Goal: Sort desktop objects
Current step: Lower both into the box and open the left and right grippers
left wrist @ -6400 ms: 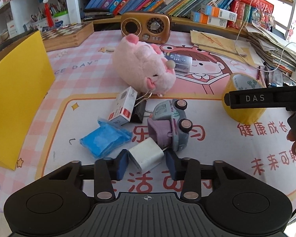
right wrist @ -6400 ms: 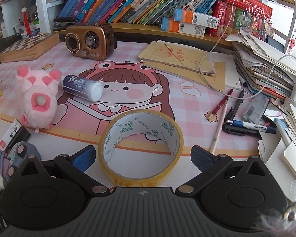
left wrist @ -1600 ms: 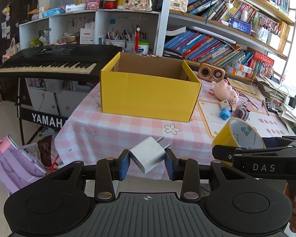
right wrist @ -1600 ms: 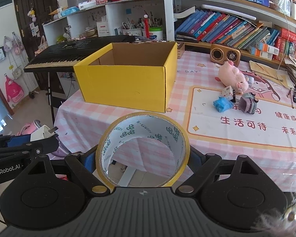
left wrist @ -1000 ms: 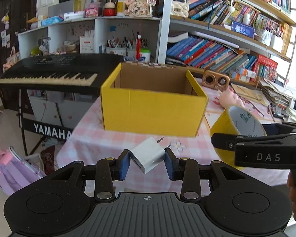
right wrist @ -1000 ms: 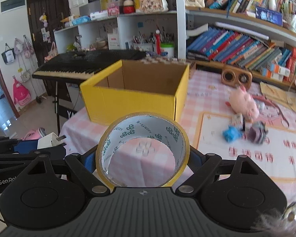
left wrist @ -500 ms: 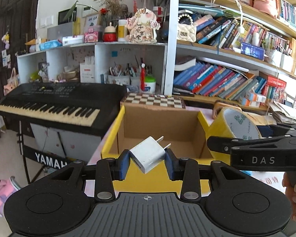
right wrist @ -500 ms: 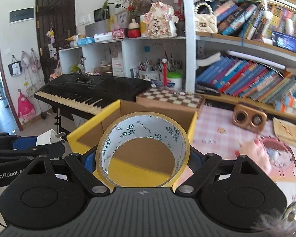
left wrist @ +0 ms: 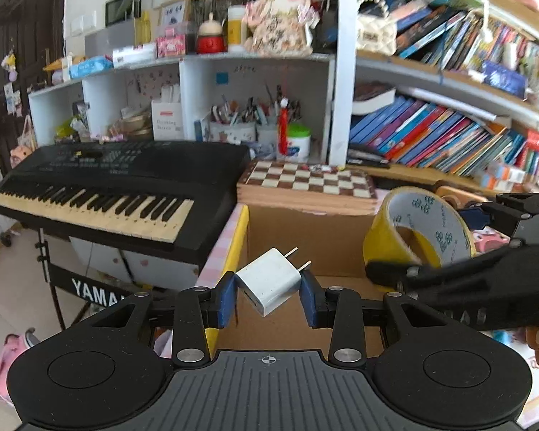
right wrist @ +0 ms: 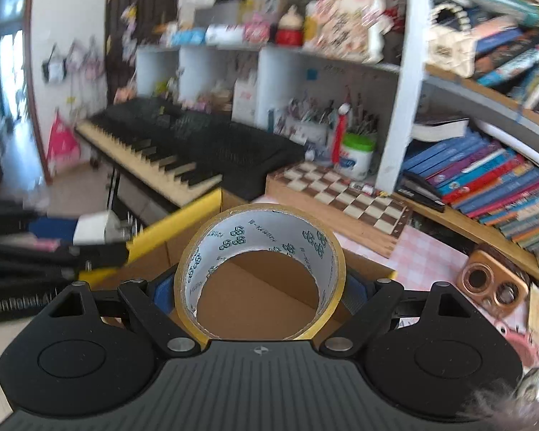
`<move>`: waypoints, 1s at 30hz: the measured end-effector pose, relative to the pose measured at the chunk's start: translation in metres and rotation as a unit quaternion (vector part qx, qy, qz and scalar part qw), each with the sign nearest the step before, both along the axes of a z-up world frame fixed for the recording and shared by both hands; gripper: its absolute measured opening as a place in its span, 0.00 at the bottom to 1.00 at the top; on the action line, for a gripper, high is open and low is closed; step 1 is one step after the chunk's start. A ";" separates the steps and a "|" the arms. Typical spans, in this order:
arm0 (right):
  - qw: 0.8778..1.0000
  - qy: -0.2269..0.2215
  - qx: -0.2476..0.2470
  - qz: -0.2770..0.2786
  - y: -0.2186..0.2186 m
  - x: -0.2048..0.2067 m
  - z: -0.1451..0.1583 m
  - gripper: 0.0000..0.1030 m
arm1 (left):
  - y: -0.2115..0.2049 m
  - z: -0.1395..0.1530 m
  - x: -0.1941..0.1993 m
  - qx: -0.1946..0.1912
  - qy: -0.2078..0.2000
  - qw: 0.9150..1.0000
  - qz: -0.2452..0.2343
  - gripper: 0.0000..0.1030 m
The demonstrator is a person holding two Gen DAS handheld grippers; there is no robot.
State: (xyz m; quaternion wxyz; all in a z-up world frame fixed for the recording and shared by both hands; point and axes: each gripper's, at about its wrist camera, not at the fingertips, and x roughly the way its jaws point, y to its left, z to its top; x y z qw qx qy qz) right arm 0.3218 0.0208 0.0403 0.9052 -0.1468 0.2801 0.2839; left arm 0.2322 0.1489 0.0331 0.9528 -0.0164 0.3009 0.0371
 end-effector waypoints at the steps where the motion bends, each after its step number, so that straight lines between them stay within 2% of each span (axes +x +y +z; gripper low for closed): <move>1: 1.000 0.004 -0.022 0.016 0.005 0.007 -0.005 0.83 | 0.000 -0.002 0.008 0.004 0.009 1.000 0.003 0.35; 4: 0.994 0.023 -0.086 0.070 0.018 0.019 -0.023 0.83 | -0.004 -0.007 0.026 0.018 0.029 0.999 -0.001 0.35; 8: 0.980 0.039 -0.149 0.128 0.033 0.027 -0.046 0.83 | -0.013 -0.018 0.050 0.025 0.058 0.998 -0.017 0.35; 13: 0.973 0.057 -0.171 0.145 0.039 0.045 -0.060 0.84 | -0.013 -0.036 0.076 0.024 0.094 0.995 -0.023 0.35; 22: 0.957 0.075 -0.221 0.172 0.055 0.065 -0.081 0.84 | -0.016 -0.058 0.104 0.056 0.155 0.986 -0.035 0.35; 24: 0.952 0.084 -0.229 0.183 0.058 0.066 -0.085 0.84 | -0.019 -0.061 0.106 0.075 0.162 0.983 -0.039 0.35; 30: 0.943 0.119 -0.245 0.189 0.063 0.073 -0.092 0.84 | -0.016 -0.060 0.112 0.070 0.165 0.983 -0.042 0.35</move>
